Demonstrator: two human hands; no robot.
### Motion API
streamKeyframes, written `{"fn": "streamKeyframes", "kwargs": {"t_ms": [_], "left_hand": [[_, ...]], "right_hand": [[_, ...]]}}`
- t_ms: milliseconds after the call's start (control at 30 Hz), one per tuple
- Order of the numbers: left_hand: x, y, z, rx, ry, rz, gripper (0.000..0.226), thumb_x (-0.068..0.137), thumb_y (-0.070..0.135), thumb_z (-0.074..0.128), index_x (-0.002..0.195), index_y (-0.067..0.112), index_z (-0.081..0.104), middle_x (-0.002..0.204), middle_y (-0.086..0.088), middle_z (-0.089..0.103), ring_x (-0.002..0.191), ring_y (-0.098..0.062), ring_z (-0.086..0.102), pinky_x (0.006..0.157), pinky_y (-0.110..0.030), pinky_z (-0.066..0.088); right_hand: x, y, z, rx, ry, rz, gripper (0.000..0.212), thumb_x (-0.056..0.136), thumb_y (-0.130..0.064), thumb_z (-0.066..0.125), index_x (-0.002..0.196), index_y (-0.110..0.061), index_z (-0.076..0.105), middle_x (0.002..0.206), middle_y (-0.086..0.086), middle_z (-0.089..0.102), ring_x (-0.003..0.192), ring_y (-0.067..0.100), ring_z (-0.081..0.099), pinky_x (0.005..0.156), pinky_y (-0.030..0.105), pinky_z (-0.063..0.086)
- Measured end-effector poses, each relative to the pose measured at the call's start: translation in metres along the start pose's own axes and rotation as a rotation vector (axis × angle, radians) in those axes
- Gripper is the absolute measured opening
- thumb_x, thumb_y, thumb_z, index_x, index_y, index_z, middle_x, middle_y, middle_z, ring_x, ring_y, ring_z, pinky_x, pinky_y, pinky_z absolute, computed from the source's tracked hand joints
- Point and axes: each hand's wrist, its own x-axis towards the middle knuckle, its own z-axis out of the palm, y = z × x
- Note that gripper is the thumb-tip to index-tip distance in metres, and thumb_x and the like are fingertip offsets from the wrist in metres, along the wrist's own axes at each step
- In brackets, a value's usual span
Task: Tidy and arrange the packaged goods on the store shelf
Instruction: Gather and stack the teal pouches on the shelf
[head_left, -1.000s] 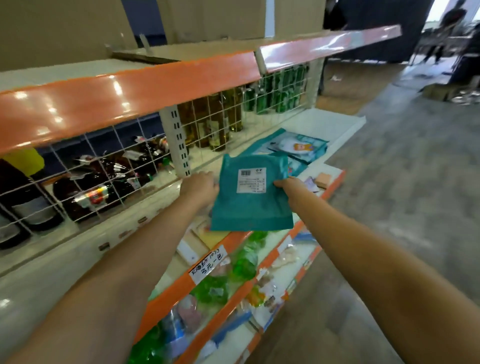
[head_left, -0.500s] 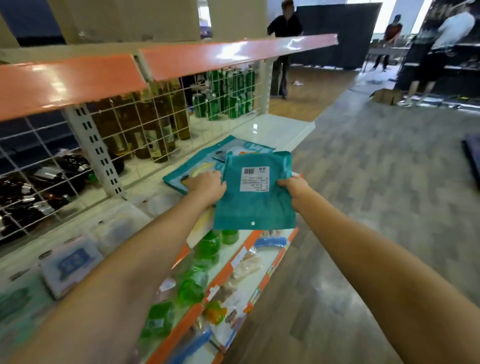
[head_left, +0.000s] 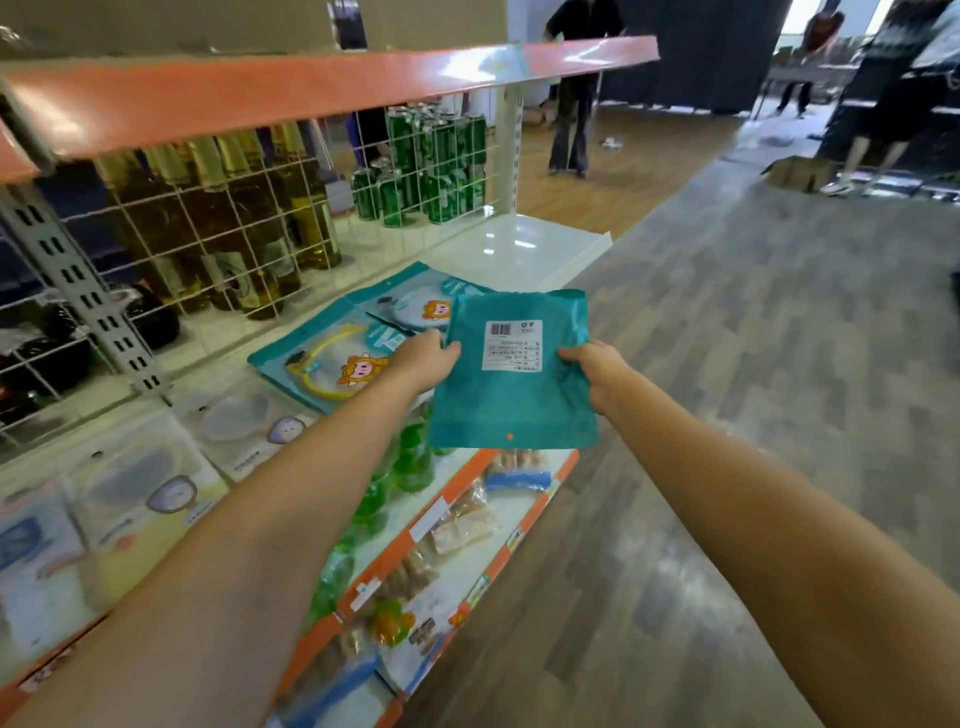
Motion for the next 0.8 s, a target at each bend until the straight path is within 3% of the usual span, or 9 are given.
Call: {"fn": "streamKeyframes", "kwargs": {"t_ms": [67,200,333,433,500,633,700,800], "left_hand": [[0.009,0.003,0.003,-0.082,-0.012,-0.041,0.041,0.100,0.040,0.037,0.117,0.007,0.054,0.120,-0.013,0.058,0.109,-0.030,0.054,0.081,-0.033,0.039],[0.031,0.003,0.003,-0.098,-0.011,-0.045,0.029,0.100,0.039,0.035,0.100,0.017,0.055,0.107,-0.010,0.059,0.097,-0.028,0.055,0.078,-0.032,0.039],[0.058,0.002,-0.006,-0.118,0.001,-0.078,0.042,0.100,0.038,0.034,0.118,0.009,0.058,0.120,-0.014,0.058,0.112,-0.032,0.054,0.087,-0.034,0.041],[0.088,0.000,-0.015,-0.168,-0.006,-0.085,0.040,0.100,0.038,0.033,0.109,0.010,0.060,0.109,-0.012,0.060,0.105,-0.029,0.057,0.084,-0.032,0.044],[0.105,0.000,-0.023,-0.246,-0.016,-0.117,0.045,0.099,0.041,0.035,0.123,0.010,0.057,0.120,-0.008,0.059,0.108,-0.029,0.057,0.090,-0.034,0.045],[0.127,0.000,-0.032,-0.605,-0.062,-0.185,0.044,0.100,0.037,0.042,0.134,0.011,0.051,0.129,-0.005,0.057,0.116,-0.027,0.056,0.095,-0.030,0.044],[0.138,-0.007,-0.034,-0.868,-0.131,-0.279,0.047,0.096,0.039,0.050,0.136,0.012,0.050,0.130,-0.005,0.059,0.110,-0.027,0.061,0.095,-0.038,0.049],[0.150,-0.021,-0.036,-1.076,-0.212,-0.388,0.045,0.094,0.038,0.055,0.131,0.013,0.053,0.120,-0.012,0.064,0.088,-0.026,0.066,0.075,-0.041,0.055]], "right_hand": [[0.011,0.000,-0.001,0.008,0.000,0.022,0.035,0.094,0.003,0.047,0.129,0.003,0.050,0.127,0.021,0.059,0.102,0.035,0.059,0.099,0.053,0.046],[0.036,-0.003,0.002,0.027,-0.015,0.058,0.034,0.093,0.000,0.050,0.127,-0.002,0.052,0.125,0.017,0.060,0.103,0.034,0.061,0.096,0.052,0.048],[0.062,-0.015,0.013,0.016,-0.026,0.066,0.034,0.092,-0.002,0.053,0.126,-0.002,0.053,0.120,0.016,0.063,0.106,0.036,0.062,0.097,0.052,0.048],[0.082,-0.032,0.026,-0.004,-0.028,0.045,0.034,0.092,-0.002,0.054,0.125,-0.001,0.054,0.120,0.017,0.064,0.104,0.037,0.062,0.095,0.053,0.048],[0.091,-0.045,0.036,-0.003,-0.037,0.022,0.031,0.093,0.000,0.052,0.123,-0.001,0.055,0.116,0.016,0.064,0.101,0.035,0.061,0.094,0.052,0.049],[0.114,-0.060,0.056,-0.026,-0.061,0.023,0.031,0.093,-0.005,0.053,0.124,-0.004,0.055,0.119,0.015,0.064,0.109,0.036,0.061,0.097,0.053,0.048],[0.124,-0.063,0.066,-0.026,-0.094,0.041,0.030,0.093,-0.006,0.053,0.122,-0.004,0.057,0.115,0.015,0.065,0.106,0.035,0.062,0.097,0.053,0.048],[0.133,-0.068,0.078,-0.063,-0.153,0.075,0.020,0.095,-0.009,0.052,0.114,-0.006,0.056,0.109,0.013,0.065,0.099,0.033,0.062,0.094,0.050,0.050]]}}
